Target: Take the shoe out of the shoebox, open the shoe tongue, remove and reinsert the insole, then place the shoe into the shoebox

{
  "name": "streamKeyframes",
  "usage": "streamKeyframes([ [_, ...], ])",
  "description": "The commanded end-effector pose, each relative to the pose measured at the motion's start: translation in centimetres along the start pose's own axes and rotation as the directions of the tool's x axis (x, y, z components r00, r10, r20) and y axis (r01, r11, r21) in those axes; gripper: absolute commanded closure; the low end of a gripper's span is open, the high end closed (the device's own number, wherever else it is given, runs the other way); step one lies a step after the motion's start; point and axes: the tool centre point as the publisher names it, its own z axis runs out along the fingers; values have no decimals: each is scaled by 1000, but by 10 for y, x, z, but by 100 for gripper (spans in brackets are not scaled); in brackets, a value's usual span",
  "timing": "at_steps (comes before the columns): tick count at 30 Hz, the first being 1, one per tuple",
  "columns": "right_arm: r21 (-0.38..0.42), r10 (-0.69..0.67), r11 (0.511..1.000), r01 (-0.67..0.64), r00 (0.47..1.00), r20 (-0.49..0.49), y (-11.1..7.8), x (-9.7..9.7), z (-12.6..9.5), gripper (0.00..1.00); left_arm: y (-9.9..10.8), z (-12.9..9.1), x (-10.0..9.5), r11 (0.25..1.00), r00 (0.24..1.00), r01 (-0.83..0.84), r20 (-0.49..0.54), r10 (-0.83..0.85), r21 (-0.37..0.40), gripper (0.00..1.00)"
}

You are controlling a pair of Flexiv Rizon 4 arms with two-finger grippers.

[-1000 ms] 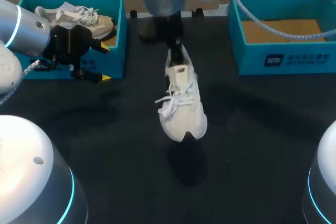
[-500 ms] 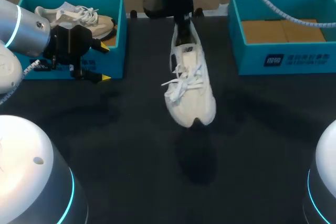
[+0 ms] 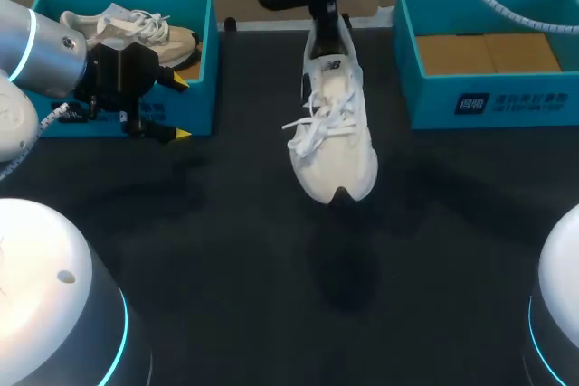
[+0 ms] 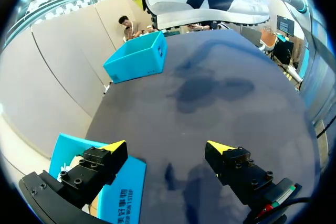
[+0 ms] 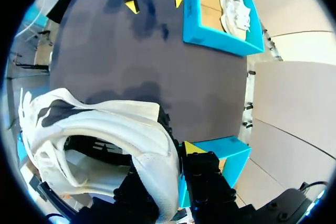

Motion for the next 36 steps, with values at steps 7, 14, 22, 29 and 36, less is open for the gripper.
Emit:
streamKeyframes([
  [7, -1, 0, 1000, 0, 1000, 3, -2, 2, -1, 100, 0, -1, 0, 1000, 1000, 0, -1, 0, -3, 0],
  [14, -1, 0, 1000, 0, 1000, 3, -2, 2, -1, 100, 0, -1, 0, 1000, 1000, 0, -1, 0, -3, 0],
  [22, -52, -2, 999, 2, 1000, -10, -43, -27, 16, 100, 0, -1, 0, 1000, 1000, 0, -1, 0, -3, 0],
  [29, -47, -59, 997, 59, 998, -10, -87, -49, 24, 100, 0, -1, 0, 1000, 1000, 0, -1, 0, -3, 0],
  [36, -43, -103, 994, 102, 995, -10, -129, -66, 31, 100, 0, -1, 0, 1000, 1000, 0, -1, 0, -3, 0],
])
